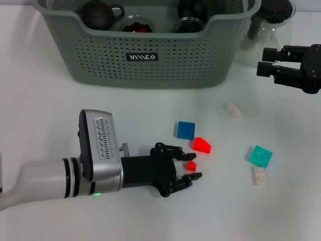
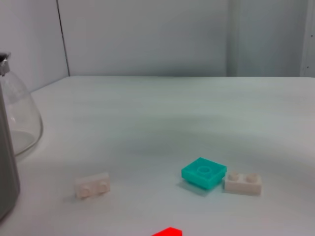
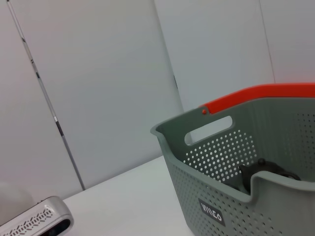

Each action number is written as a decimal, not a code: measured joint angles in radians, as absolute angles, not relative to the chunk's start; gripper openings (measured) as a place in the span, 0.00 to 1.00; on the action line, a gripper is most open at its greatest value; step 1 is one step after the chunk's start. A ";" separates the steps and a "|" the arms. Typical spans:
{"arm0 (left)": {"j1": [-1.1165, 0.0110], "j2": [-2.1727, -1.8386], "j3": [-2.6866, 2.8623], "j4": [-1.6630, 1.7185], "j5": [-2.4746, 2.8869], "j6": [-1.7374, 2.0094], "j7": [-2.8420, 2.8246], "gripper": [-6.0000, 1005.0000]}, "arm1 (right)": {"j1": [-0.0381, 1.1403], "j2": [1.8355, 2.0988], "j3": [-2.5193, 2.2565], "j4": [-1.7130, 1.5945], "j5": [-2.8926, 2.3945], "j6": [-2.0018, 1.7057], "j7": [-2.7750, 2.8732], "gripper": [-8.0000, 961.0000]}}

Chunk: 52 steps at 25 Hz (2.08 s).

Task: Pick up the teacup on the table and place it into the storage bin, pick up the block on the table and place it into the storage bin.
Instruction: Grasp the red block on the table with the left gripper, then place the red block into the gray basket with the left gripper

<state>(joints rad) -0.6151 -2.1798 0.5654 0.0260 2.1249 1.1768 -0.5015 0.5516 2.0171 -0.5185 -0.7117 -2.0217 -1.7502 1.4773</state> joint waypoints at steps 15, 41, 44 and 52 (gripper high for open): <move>-0.624 -2.179 0.556 0.023 2.126 1.167 -0.512 0.30 | 0.550 2.019 -0.518 -0.712 -2.022 -1.750 1.477 0.51; -0.695 -2.030 0.457 0.900 1.845 1.816 -1.835 0.20 | 0.554 2.018 -0.518 -0.713 -2.022 -1.752 1.477 0.51; -0.772 -1.986 0.514 0.913 1.920 1.669 -1.929 0.21 | 0.555 2.019 -0.518 -0.713 -2.022 -1.752 1.477 0.51; -0.863 -1.997 0.793 0.970 2.247 1.278 -2.176 0.22 | 0.559 2.017 -0.523 -0.714 -2.025 -1.750 1.478 0.51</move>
